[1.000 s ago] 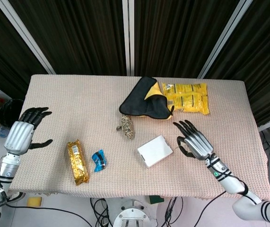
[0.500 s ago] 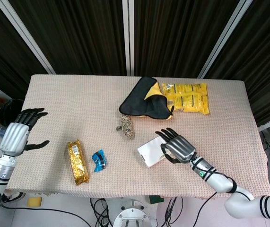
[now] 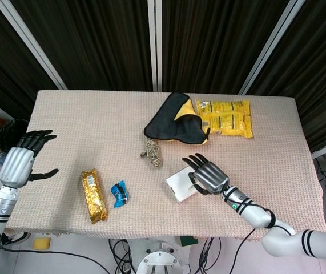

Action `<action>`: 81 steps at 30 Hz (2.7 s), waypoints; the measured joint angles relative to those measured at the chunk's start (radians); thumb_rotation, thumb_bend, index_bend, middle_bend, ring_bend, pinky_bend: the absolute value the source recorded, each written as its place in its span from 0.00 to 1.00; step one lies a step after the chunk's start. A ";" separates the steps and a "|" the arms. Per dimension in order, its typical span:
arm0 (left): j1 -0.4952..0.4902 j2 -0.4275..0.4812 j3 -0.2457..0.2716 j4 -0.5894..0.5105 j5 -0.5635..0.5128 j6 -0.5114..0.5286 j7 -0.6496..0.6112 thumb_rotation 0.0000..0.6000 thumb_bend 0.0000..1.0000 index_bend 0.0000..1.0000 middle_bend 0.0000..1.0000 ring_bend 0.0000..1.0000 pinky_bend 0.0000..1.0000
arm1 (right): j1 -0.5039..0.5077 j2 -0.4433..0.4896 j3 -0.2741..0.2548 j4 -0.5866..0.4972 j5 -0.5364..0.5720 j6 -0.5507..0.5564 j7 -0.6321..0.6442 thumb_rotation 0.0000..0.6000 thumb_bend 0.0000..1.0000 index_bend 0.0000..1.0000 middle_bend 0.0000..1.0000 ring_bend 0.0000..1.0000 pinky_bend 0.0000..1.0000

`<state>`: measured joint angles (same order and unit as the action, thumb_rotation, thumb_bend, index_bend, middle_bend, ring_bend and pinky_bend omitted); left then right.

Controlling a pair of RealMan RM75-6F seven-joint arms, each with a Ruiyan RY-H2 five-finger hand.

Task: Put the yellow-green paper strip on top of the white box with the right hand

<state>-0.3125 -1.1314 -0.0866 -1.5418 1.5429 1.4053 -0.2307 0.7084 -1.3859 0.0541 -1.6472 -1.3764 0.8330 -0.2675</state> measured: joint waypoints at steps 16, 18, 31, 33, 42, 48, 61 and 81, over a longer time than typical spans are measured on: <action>0.000 0.003 -0.003 -0.003 -0.001 -0.003 0.001 1.00 0.01 0.20 0.15 0.12 0.12 | 0.012 -0.027 -0.008 0.030 0.009 0.002 -0.005 1.00 0.44 0.58 0.00 0.00 0.00; -0.001 0.004 -0.003 -0.002 -0.001 -0.005 0.001 1.00 0.01 0.20 0.15 0.12 0.12 | 0.012 -0.028 -0.009 0.032 0.009 0.004 -0.004 1.00 0.44 0.56 0.00 0.00 0.00; 0.000 0.005 -0.002 -0.001 -0.002 -0.008 -0.005 1.00 0.01 0.20 0.15 0.12 0.12 | 0.017 -0.033 -0.017 0.038 0.005 0.004 0.002 1.00 0.44 0.39 0.00 0.00 0.00; 0.000 0.006 -0.003 -0.001 -0.002 -0.009 -0.005 1.00 0.01 0.20 0.15 0.12 0.12 | 0.018 -0.033 -0.018 0.040 0.003 0.004 0.005 1.00 0.44 0.37 0.00 0.00 0.00; -0.001 0.005 -0.003 0.000 -0.004 -0.012 -0.005 1.00 0.01 0.20 0.15 0.12 0.12 | 0.014 -0.035 -0.022 0.044 -0.035 0.029 0.038 1.00 0.43 0.25 0.00 0.00 0.00; -0.002 0.005 -0.003 -0.001 -0.003 -0.013 -0.003 1.00 0.01 0.20 0.15 0.12 0.12 | 0.008 -0.029 -0.022 0.046 -0.060 0.053 0.066 1.00 0.43 0.23 0.00 0.00 0.00; -0.004 0.004 -0.002 -0.004 -0.003 -0.019 0.004 1.00 0.01 0.20 0.15 0.12 0.12 | -0.044 -0.001 -0.036 0.075 -0.195 0.221 0.108 1.00 0.49 0.27 0.00 0.00 0.00; -0.006 0.006 0.004 -0.013 0.001 -0.027 0.016 1.00 0.02 0.20 0.15 0.12 0.12 | -0.074 0.086 -0.098 0.012 -0.199 0.154 0.087 0.64 1.00 0.27 0.00 0.00 0.00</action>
<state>-0.3184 -1.1257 -0.0827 -1.5548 1.5439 1.3782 -0.2151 0.6348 -1.3000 -0.0439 -1.6351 -1.5755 0.9869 -0.1803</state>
